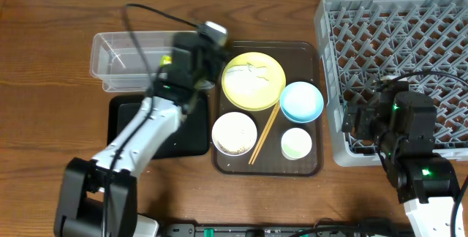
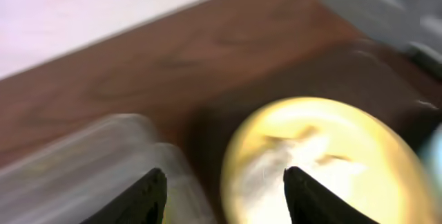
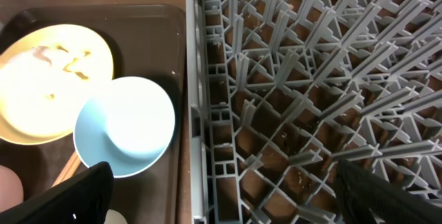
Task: Sort waste into correct bins and load items into the dishwasher rack
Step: 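Carry the wrapper with the left gripper into the clear container and release, then grasp the white tissue from the yellow plate and drop it into the clear container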
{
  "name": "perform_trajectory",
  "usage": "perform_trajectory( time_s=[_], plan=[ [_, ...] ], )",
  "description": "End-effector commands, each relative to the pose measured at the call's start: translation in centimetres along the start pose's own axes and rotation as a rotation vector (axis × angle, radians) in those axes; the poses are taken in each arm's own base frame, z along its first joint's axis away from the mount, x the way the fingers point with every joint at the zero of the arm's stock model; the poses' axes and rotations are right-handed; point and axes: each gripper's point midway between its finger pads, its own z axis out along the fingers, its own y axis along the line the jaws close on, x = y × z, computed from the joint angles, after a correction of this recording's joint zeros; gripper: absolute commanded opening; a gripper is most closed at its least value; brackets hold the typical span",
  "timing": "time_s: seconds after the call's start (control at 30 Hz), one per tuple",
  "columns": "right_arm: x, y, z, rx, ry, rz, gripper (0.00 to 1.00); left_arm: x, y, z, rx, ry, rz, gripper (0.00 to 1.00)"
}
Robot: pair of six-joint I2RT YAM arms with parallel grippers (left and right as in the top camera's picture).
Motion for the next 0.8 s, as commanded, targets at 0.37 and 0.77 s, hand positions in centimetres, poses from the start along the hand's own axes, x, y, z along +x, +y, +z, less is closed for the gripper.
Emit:
perform_trajectory(
  time_s=[0.37,0.77],
  plan=[
    [-0.8,0.5,-0.5,-0.016,-0.021,-0.002,0.99,9.5,-5.4,7.3,0.123,0.228,0.044,0.64],
    [-0.8,0.5,-0.5,-0.015,-0.018,-0.002,0.99,9.8,-5.4,7.3,0.123,0.241,0.027,0.19]
  ],
)
